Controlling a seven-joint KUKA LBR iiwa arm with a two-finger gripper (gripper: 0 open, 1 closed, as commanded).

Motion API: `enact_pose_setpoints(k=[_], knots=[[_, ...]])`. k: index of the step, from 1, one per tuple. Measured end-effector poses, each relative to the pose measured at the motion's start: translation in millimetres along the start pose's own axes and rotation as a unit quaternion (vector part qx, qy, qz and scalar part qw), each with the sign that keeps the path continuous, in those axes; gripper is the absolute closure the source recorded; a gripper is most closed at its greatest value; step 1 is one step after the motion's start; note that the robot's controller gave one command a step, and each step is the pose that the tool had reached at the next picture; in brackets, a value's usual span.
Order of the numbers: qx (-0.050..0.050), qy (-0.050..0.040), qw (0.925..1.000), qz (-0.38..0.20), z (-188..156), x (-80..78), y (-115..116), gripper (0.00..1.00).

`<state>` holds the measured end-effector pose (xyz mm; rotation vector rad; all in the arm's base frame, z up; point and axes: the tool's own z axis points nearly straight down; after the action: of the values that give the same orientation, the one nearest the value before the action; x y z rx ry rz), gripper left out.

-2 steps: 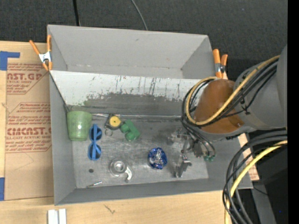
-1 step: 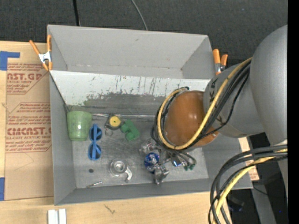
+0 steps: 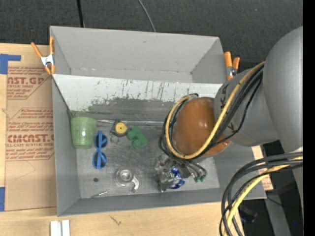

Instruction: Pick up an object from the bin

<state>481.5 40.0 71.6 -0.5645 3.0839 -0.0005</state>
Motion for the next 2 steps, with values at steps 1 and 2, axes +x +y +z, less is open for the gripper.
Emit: enact_pose_setpoints(k=[1,2], knots=[[0.000,-0.0007,0.9900,-0.141,-156.6,-1.5,-10.0,1.00],[-0.001,0.0019,0.9900,-0.141,-153.5,-0.6,-9.5,0.00]])
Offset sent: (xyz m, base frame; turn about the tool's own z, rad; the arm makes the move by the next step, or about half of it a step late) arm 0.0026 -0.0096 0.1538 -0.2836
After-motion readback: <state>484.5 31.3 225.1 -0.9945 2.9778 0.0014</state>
